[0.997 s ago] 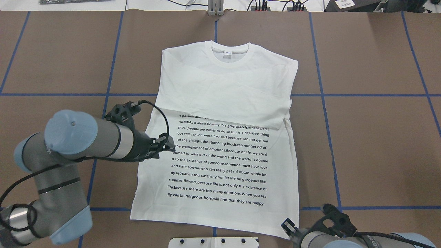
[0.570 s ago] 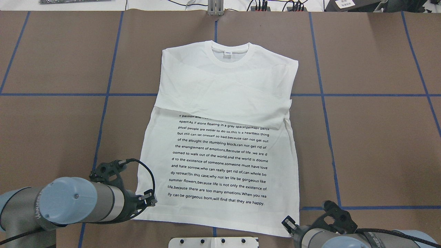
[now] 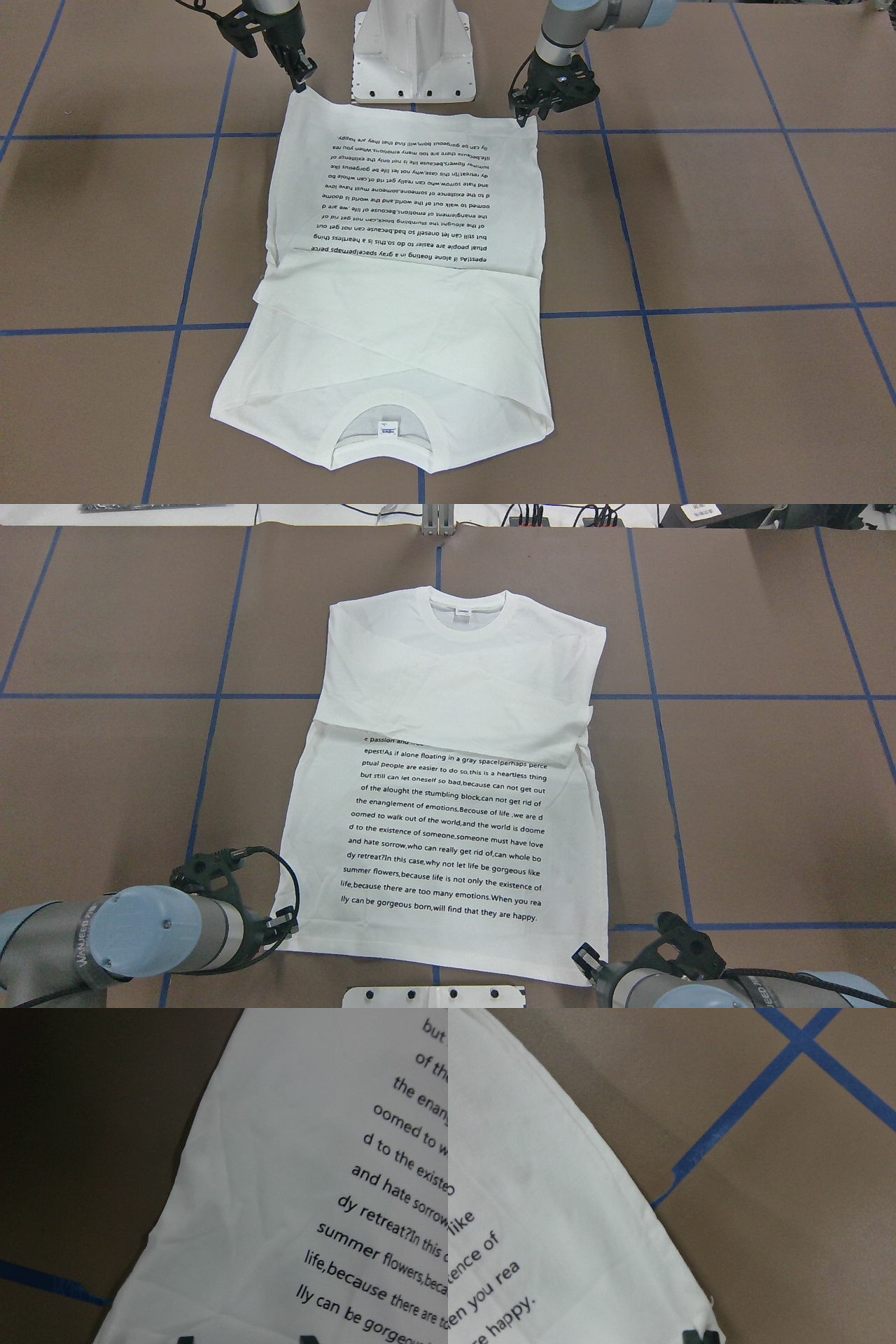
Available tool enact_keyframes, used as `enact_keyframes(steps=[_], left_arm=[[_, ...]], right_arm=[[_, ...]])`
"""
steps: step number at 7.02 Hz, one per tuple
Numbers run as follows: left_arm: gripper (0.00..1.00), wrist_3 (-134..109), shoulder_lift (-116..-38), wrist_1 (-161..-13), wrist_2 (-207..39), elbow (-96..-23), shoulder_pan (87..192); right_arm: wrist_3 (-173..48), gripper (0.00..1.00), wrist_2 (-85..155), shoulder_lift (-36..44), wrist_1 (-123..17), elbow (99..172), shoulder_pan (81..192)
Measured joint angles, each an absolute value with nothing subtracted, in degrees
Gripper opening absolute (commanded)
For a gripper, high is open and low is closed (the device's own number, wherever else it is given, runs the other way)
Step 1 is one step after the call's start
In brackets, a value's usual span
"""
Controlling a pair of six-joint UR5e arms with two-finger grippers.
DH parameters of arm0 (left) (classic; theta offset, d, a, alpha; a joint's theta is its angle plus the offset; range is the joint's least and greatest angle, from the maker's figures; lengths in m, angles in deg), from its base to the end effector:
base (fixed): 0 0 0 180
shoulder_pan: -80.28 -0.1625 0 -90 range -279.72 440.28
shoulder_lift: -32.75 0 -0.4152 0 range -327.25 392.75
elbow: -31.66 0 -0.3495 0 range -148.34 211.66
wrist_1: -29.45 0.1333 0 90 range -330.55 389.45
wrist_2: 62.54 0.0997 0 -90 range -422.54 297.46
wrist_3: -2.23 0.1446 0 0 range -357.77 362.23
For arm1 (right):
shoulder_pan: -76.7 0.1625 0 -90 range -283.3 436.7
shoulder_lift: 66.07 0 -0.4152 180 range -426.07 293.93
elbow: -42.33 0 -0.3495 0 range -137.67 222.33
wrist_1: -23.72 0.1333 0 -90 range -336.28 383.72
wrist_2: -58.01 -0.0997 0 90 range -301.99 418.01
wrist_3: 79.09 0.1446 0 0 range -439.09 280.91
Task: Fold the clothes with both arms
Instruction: 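Grasp both hem corners nearest the robot with both grippers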
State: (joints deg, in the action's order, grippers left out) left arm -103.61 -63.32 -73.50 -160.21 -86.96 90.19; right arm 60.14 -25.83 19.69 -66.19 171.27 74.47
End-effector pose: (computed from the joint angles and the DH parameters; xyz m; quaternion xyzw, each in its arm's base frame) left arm 0.4772 -0.1991 0.3993 -0.0819 0.3993 -0.1771 0.8958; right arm -0.4621 -0.1309 0.3737 -0.1148 -0.3533 0.3883 0.8433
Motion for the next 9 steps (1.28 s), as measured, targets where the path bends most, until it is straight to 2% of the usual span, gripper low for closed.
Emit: enact_keyframes(steps=[3,4,5,6,9], left_arm=[[0.48,-103.7,-63.1,-73.5,-160.2,-86.8,89.9],[0.39,-103.7,-63.2,-73.5,-160.3,-86.6,89.8],[0.08,-103.7,-63.4,-73.5,-160.3,-86.5,89.7],[0.0,-103.8,-63.4,-73.5,-160.3,-86.4,89.7],[0.0,-103.9,-63.5,-73.7,-160.7,-86.7,89.8]], right_arm=[[60.1,0.0,-25.8,19.6,-66.3,171.4,74.4],[60.1,0.0,-25.8,19.6,-66.3,171.6,74.4],[60.1,0.0,-25.8,19.6,-66.4,171.7,74.3],[60.1,0.0,-25.8,19.6,-66.4,171.7,74.2],[60.1,0.0,-25.8,19.6,-66.4,171.7,74.3]])
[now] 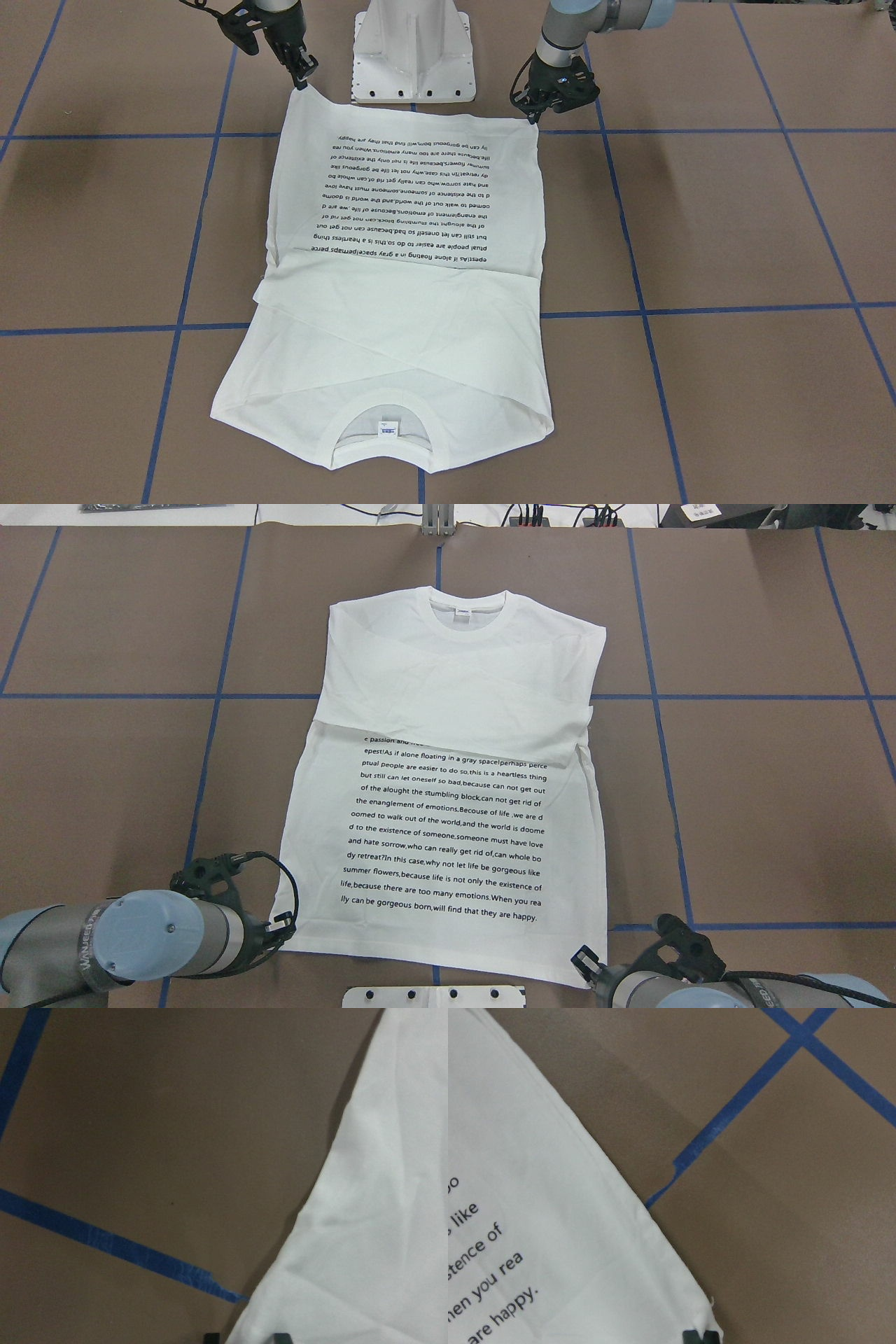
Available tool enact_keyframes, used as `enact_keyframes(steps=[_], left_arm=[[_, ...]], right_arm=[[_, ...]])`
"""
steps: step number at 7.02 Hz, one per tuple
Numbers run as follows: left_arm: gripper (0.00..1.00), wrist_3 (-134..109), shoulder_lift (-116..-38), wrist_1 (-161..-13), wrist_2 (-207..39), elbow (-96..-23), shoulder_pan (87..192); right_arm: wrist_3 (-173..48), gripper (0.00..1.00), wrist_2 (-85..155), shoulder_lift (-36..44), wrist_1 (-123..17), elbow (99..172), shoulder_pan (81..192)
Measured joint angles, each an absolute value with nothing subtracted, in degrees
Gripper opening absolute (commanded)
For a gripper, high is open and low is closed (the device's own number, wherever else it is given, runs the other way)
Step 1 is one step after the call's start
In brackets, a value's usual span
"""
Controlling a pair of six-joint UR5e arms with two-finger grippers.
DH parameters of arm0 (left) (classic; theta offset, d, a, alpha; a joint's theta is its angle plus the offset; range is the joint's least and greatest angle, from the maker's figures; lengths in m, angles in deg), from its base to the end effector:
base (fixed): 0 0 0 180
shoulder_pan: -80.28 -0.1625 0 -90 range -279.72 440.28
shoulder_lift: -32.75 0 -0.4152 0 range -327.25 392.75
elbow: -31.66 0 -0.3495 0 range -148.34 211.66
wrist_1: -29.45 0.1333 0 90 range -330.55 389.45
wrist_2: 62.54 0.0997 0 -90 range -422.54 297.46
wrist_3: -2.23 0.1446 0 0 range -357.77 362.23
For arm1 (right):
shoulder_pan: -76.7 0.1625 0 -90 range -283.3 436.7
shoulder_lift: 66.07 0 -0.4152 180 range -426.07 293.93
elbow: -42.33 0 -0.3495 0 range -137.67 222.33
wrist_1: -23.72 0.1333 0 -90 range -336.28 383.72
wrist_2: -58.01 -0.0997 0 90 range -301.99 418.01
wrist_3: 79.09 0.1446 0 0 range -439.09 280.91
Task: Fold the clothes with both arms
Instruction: 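Grasp both hem corners nearest the robot with both grippers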
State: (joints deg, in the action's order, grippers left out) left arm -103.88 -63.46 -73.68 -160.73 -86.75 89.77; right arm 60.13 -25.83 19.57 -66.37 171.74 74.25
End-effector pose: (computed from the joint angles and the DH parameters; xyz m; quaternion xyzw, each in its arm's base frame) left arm 0.4800 -0.1945 0.3991 -0.0885 0.3993 -0.1739 0.8958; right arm -0.4613 -0.1292 0.3698 -0.1170 -0.3561 0.3862 0.8428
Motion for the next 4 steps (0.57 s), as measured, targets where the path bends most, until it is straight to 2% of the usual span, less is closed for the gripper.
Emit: enact_keyframes(steps=[4], left_arm=[[0.0,-108.9,-63.0,-73.6,-163.1,-92.6,87.5]], right_arm=[[59.2,0.0,-26.4,21.3,-66.4,172.9,74.4]])
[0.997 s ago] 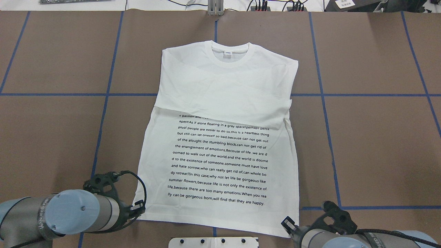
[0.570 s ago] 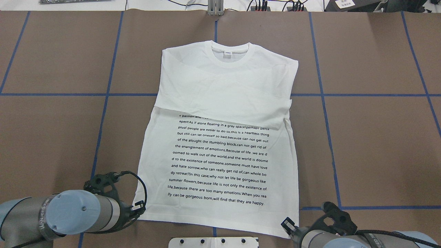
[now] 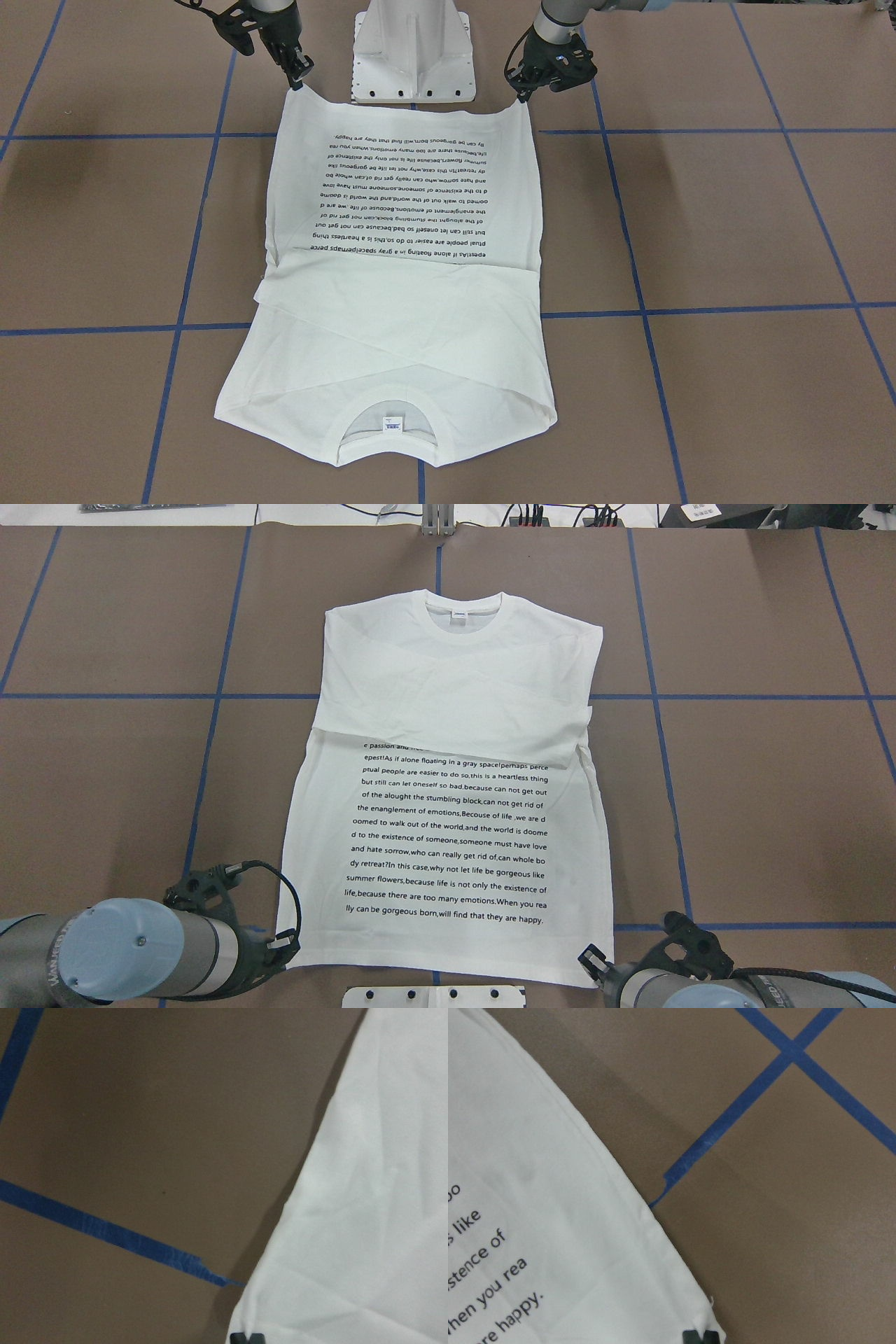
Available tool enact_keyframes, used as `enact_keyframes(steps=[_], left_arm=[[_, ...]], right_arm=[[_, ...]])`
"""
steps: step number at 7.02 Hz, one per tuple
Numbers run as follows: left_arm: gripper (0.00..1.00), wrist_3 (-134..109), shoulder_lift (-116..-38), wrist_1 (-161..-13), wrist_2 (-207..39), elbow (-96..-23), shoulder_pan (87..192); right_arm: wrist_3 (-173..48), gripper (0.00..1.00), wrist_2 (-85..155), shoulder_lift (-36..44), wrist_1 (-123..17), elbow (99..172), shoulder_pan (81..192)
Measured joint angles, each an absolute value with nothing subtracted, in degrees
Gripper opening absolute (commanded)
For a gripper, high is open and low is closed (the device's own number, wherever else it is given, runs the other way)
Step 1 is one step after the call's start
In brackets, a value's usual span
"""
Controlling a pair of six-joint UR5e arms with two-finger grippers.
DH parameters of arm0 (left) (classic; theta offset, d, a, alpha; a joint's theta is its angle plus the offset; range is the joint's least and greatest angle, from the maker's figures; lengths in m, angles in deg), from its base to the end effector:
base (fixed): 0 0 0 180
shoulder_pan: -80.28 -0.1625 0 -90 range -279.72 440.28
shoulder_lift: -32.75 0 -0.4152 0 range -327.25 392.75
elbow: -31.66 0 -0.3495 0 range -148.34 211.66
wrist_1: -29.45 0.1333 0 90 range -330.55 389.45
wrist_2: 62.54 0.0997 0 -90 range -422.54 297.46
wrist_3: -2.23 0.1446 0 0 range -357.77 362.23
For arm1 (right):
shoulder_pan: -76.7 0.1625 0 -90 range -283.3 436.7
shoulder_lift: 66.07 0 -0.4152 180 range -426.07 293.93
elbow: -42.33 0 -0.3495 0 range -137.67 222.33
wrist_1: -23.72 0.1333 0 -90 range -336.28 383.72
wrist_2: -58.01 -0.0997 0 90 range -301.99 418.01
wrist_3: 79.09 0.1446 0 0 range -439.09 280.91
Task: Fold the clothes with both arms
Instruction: 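Grasp both hem corners nearest the robot with both grippers, then lift the hem and fold it toward the collar with both grippers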
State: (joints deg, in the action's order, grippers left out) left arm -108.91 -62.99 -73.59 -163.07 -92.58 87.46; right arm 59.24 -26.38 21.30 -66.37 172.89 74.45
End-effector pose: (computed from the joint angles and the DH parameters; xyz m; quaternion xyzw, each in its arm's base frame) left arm 0.4657 -0.1664 0.3569 -0.1355 0.4312 -0.1783 0.8740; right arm -0.4504 -0.1299 0.3750 -0.1156 -0.3512 0.3801 0.8478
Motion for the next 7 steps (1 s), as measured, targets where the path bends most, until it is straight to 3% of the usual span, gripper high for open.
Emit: enact_keyframes(steps=[4,7], left_arm=[[0.0,-113.7,-62.9,-73.3,-163.4,-96.8,83.5],[0.0,-101.8,-64.2,-72.8,-163.5,-97.7,95.1]], right_arm=[[58.8,0.0,-26.7,23.4,-66.4,176.5,74.1],[50.8,0.0,-32.1,21.5,-66.4,177.0,87.6]])
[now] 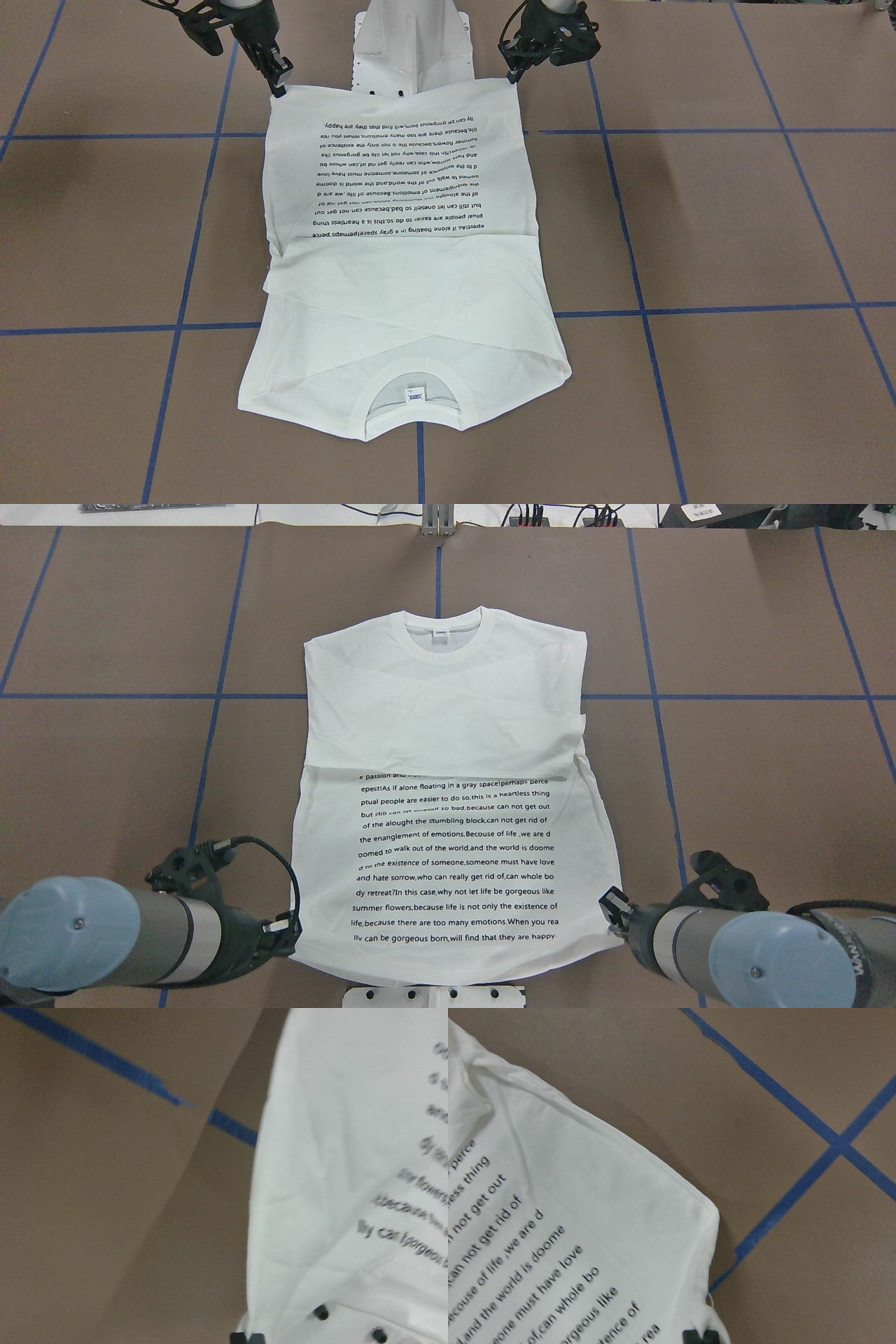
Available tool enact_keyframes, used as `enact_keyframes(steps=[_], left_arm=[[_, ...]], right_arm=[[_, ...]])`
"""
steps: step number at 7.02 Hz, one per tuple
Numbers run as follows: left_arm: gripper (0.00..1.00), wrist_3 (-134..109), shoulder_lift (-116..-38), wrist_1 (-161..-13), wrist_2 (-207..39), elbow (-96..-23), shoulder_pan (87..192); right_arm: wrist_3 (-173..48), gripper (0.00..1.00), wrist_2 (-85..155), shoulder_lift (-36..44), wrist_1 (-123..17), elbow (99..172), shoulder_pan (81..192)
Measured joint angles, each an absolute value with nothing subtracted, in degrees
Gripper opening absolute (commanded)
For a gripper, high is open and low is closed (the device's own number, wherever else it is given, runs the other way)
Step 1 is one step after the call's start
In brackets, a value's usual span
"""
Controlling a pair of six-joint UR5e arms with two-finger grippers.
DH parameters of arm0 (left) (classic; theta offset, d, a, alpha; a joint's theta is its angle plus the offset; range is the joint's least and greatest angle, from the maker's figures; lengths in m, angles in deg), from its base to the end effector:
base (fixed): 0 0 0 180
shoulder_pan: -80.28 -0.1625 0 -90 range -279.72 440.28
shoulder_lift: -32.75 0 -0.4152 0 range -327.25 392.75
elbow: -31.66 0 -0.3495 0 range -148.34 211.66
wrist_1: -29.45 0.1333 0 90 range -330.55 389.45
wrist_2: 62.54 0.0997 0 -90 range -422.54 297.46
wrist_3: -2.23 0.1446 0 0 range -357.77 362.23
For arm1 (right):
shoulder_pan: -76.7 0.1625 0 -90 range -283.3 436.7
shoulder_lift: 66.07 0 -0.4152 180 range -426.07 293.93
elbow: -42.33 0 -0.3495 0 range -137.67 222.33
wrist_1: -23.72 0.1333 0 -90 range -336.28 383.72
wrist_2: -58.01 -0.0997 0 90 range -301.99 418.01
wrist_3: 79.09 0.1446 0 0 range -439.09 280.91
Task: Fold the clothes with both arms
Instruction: 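Lift the hem and fold it toward the collar with both grippers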
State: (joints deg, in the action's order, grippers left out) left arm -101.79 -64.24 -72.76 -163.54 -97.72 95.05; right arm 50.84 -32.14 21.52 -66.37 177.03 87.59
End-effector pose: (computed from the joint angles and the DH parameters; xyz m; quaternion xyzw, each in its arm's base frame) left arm 0.4225 -0.2207 0.3106 -0.0804 0.4875 -0.1704 0.8525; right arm -0.3962 -0.2116 0.3469 -0.1012 -0.3859 0.3930 0.8285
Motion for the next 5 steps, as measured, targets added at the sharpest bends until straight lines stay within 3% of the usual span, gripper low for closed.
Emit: enact_keyframes(steps=[2,5], left_arm=[[0.0,-91.7,-68.1,-72.6,-164.9,-92.7,106.2],[0.0,-84.8,-79.0,-73.3,-166.7,-79.1,116.8]], right_arm=[[40.7,0.0,-39.2,16.9,-66.4,173.3,99.6],[29.9,0.0,-42.2,5.5,-66.4,159.0,110.8]])
